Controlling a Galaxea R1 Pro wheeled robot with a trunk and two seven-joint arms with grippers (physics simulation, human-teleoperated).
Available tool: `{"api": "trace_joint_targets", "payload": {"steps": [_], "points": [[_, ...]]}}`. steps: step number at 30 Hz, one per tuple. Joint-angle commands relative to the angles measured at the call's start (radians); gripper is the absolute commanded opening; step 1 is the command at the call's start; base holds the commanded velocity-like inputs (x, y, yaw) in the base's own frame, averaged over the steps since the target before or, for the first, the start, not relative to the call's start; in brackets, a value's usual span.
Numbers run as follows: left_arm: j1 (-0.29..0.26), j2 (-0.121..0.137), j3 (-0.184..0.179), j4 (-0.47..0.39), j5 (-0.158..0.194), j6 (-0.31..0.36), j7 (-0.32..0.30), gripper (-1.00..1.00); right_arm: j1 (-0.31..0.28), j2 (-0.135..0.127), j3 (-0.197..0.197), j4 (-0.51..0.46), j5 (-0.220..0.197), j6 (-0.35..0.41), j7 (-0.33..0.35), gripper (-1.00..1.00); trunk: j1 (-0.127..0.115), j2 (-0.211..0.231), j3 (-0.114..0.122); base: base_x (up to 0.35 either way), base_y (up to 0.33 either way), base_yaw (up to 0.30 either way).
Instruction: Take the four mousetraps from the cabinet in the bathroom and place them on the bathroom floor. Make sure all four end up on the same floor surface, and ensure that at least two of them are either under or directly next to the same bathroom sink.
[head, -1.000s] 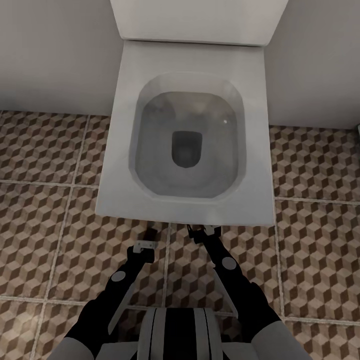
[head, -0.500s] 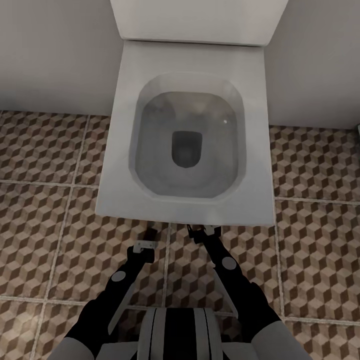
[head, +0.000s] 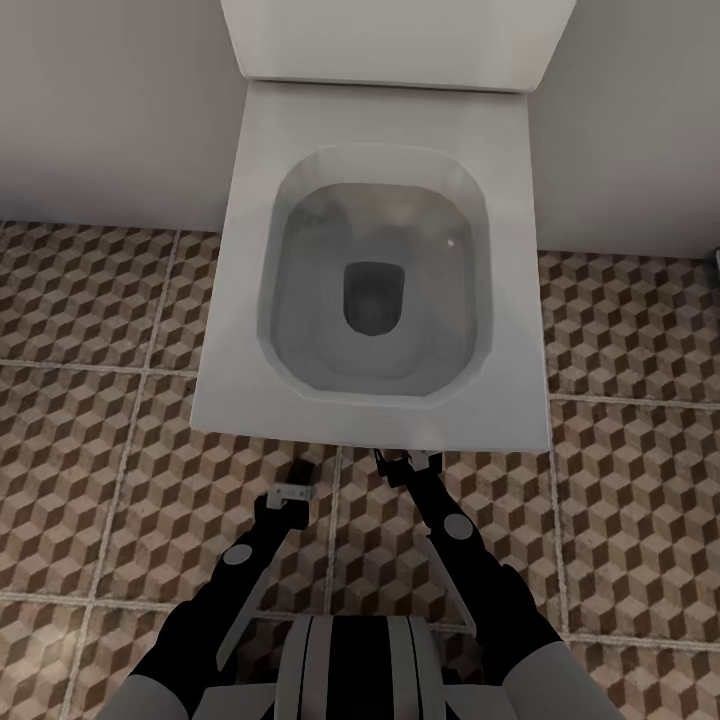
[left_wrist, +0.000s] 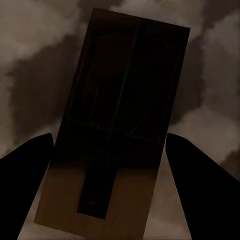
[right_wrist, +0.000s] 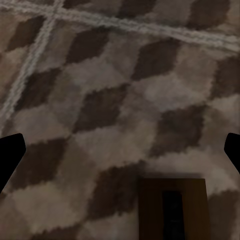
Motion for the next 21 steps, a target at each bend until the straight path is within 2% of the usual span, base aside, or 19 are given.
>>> {"api": "trace_joint_targets", "payload": {"steps": [1,21], "points": [[0.0,0.001,-0.003,0.003,0.013,0.004,0.008,-1.0,0.0,0.0,0.002,0.0,0.006,-0.001,-0.005,1.0,0.0,0.0,0.0,0.0,0.0,0.0],[0.0,0.0,-0.003,0.004,0.013,0.004,0.009,-1.0,0.0,0.0,0.001,0.0,0.006,-0.001,-0.005,1.0,0.0,0.0,0.0,0.0,0.0,0.0]]}}
